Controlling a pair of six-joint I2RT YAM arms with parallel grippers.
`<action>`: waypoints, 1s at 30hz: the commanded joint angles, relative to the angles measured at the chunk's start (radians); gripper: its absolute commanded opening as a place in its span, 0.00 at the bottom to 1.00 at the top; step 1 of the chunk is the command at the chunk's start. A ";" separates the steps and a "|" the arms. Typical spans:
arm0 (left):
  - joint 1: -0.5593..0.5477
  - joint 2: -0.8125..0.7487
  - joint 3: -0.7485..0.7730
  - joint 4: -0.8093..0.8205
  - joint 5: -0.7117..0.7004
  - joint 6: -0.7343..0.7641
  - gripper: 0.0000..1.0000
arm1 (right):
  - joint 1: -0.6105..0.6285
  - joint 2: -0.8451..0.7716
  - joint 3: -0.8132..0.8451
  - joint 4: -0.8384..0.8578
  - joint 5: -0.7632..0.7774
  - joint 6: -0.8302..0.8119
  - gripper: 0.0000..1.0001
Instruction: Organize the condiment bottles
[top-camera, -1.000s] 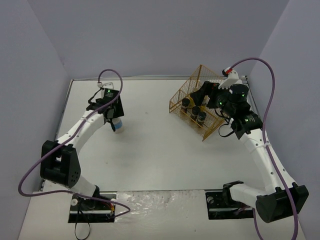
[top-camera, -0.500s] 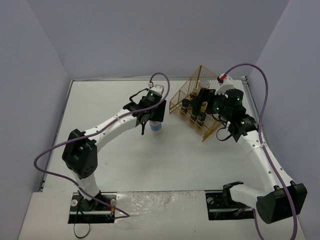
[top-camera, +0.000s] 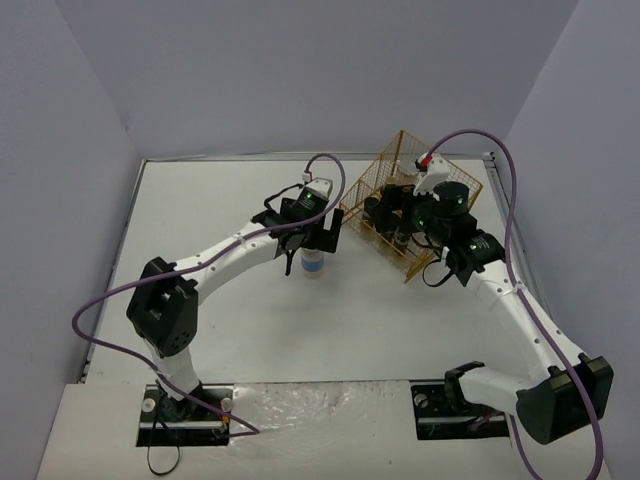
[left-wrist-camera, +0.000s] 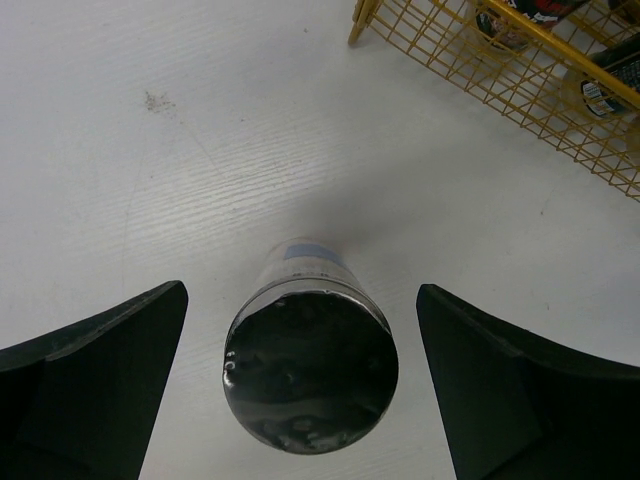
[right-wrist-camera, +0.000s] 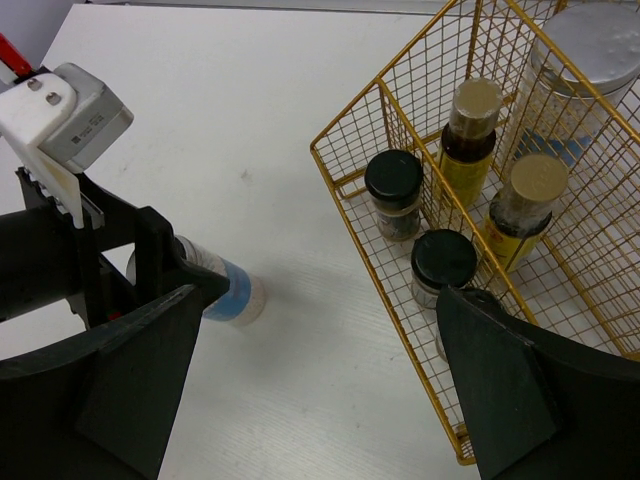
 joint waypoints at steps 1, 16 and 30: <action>-0.006 -0.138 0.061 0.024 -0.047 -0.003 0.97 | 0.042 0.021 0.052 0.060 0.059 -0.041 1.00; 0.291 -0.715 -0.200 -0.044 -0.157 0.090 0.97 | 0.299 0.192 0.193 0.044 0.099 -0.205 1.00; 0.318 -1.231 -0.629 -0.172 -0.141 0.096 0.97 | 0.415 0.485 0.320 -0.023 0.106 -0.280 1.00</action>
